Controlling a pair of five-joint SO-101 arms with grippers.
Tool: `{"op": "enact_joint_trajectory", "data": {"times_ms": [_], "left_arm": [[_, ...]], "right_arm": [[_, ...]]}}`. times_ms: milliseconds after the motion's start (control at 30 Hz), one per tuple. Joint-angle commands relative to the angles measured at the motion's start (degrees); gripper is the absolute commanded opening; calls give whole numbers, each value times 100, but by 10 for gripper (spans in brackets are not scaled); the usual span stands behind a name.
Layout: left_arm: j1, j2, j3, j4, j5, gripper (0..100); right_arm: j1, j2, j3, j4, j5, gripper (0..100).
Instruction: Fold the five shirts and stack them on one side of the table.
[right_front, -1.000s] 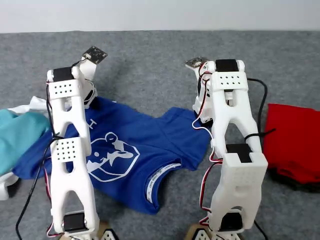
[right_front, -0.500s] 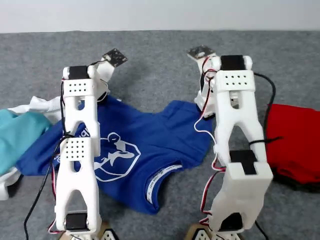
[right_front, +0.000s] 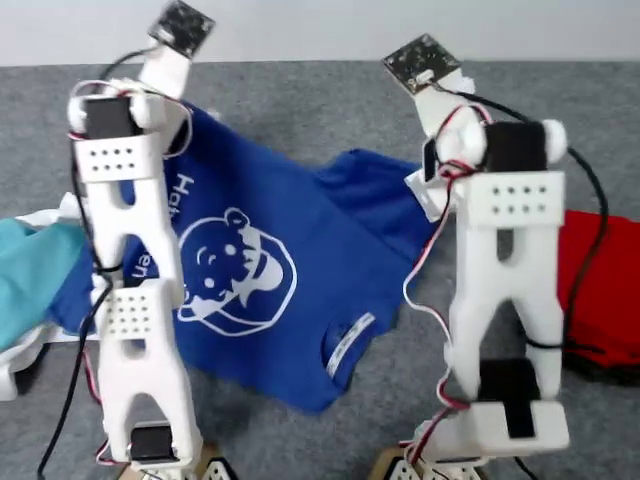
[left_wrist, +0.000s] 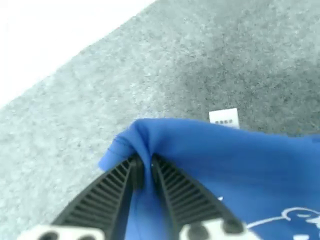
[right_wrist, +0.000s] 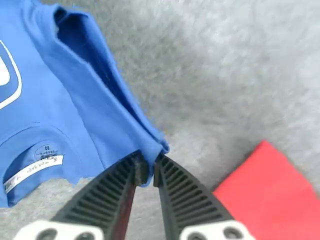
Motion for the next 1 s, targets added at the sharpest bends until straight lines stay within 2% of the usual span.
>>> {"op": "enact_joint_trajectory", "data": {"times_ms": [0,167,300,433,567,633,733,833,967], "left_arm": [[-70,-1213,884,132,35,4],[-53,-2919,3644,132,-387,5],[-44,-4149,6132,97,-756,5],[193,-4747,8233,-114,-809,5],[501,-4853,9763,-905,-791,6],[598,-4862,10105,-1169,-791,9],[624,-4879,9947,-1134,-738,65],[501,-4879,9262,-818,-290,138],[378,-4879,8189,-193,-211,176]], "right_arm": [[233,-637,-62,207,255,10],[620,-769,-35,224,580,10],[620,-760,378,233,976,10],[479,-760,1407,224,1266,10],[189,-760,2171,207,1301,10],[57,-760,2382,198,1301,10],[4,-760,2541,22,1301,10],[84,-760,2567,-119,1301,10],[365,-760,2567,-321,1301,10]]}}
